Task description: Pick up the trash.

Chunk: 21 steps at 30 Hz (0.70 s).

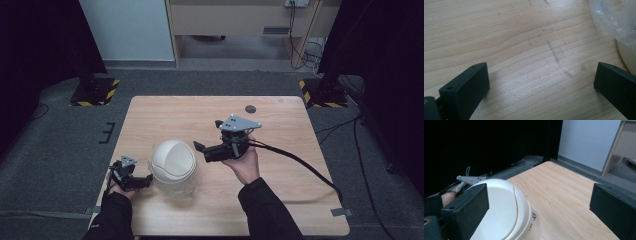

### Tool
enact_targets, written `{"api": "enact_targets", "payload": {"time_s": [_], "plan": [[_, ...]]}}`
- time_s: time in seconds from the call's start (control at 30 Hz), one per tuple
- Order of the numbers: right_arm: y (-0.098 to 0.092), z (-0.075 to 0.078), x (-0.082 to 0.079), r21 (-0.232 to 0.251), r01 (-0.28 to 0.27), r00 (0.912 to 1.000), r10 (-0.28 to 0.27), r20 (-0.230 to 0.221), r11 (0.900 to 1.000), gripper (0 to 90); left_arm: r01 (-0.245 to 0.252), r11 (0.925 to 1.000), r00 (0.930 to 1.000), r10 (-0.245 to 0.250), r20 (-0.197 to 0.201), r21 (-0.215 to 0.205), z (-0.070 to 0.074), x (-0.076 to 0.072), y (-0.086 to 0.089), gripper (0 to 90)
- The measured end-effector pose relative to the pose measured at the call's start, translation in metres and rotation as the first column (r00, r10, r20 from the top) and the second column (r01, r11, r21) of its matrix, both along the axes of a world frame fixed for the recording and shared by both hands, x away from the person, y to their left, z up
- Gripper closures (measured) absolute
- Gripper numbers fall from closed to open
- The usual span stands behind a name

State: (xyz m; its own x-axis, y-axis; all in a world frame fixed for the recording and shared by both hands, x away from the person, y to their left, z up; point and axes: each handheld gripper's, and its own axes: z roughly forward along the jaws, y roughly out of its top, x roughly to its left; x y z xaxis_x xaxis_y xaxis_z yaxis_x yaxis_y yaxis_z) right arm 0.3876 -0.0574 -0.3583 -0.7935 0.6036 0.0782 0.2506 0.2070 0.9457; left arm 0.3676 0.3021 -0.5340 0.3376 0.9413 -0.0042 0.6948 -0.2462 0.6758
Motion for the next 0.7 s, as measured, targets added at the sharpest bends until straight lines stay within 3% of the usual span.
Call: {"api": "enact_targets", "payload": {"time_s": [0.07, 0.4, 0.7], "plan": [[0.011, -0.013, 0.004, -0.016, -0.011, 0.9997, 0.01, -0.022, 1.0, 2.9, 0.001, 1.0, 1.0, -0.001, 0.0, 0.0, 0.0, 0.0, 0.0, 0.0], [0.035, -0.048, 0.01, -0.061, -0.018, 0.9971, 0.013, -0.075, 0.998, 3.4, 0.004, 1.0, 1.0, -0.004, -0.001, 0.0, 0.0, 0.0, 0.0, 0.0], [0.048, -0.074, 0.013, -0.159, -0.033, 0.9923, 0.014, -0.123, 0.987, 3.3, 0.003, 1.0, 1.0, -0.003, -0.002, 0.001, 0.0, 0.0, 0.0, 0.0]]}}
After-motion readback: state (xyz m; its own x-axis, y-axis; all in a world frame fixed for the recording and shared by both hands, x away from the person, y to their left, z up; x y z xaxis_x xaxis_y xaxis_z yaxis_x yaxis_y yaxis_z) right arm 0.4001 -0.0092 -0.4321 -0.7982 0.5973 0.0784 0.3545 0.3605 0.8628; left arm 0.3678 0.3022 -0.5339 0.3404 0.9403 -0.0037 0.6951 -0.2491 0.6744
